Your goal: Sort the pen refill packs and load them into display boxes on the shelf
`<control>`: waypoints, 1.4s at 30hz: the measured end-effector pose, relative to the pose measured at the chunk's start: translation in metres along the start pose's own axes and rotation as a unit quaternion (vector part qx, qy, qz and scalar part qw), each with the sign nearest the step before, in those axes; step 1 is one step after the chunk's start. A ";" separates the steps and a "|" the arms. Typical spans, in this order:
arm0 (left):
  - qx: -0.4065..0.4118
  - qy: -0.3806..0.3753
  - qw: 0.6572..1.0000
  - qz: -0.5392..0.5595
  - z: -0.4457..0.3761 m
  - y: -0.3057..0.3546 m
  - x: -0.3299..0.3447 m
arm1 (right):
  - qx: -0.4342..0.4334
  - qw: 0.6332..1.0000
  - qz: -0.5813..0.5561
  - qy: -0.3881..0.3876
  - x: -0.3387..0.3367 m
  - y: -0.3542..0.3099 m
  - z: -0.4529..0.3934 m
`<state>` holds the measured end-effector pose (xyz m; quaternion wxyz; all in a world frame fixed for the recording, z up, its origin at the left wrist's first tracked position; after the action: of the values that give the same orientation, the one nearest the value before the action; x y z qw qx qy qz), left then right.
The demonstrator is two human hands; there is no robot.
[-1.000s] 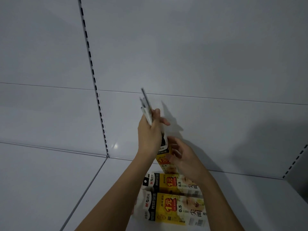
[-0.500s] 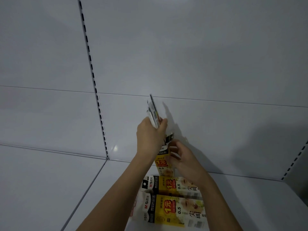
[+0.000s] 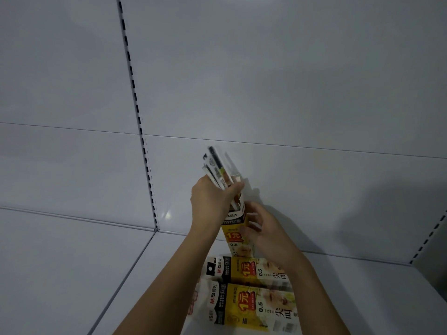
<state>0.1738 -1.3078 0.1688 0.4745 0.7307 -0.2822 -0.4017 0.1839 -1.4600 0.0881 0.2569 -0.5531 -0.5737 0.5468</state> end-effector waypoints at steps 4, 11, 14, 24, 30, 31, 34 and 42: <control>0.022 -0.045 0.996 -0.080 0.000 0.005 0.011 | 0.004 1.000 0.014 -0.005 0.003 -0.001 -0.001; 0.056 -0.064 0.996 0.029 -0.004 0.025 -0.022 | 0.008 0.999 0.040 -0.002 0.000 0.001 -0.002; 0.061 -0.074 0.993 0.064 -0.006 0.022 -0.027 | 0.003 0.999 0.042 0.000 0.001 0.000 -0.003; 0.094 -0.152 0.983 -0.035 -0.011 0.019 -0.014 | 0.003 0.998 0.064 0.000 0.011 -0.006 -0.008; 0.101 -0.156 0.983 0.010 -0.016 0.015 -0.023 | 0.008 0.998 0.066 0.004 0.016 -0.011 -0.008; 0.110 -0.161 0.981 0.004 -0.016 0.016 -0.023 | 0.007 0.997 0.071 0.002 0.017 -0.011 -0.008; 0.141 -0.131 0.981 -0.012 -0.020 0.025 -0.028 | 0.008 0.997 0.072 0.000 0.018 -0.011 -0.008; 0.162 -0.156 0.972 -0.073 0.001 -0.004 0.001 | 0.013 0.996 0.090 0.012 0.022 -0.010 -0.010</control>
<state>0.1737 -1.3071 0.1648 0.2698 0.7448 -0.3599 -0.4930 0.1839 -1.4338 0.0934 0.2205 -0.6058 -0.5111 0.5685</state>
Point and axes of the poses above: each hand's wrist, its own z-axis away from the middle knuckle, its own x-axis out of the palm, y = z × x, the point moved 9 cm from there along -z, towards the middle knuckle, and after that the axes turned 8 degrees about -x, right-handed, at the moved point
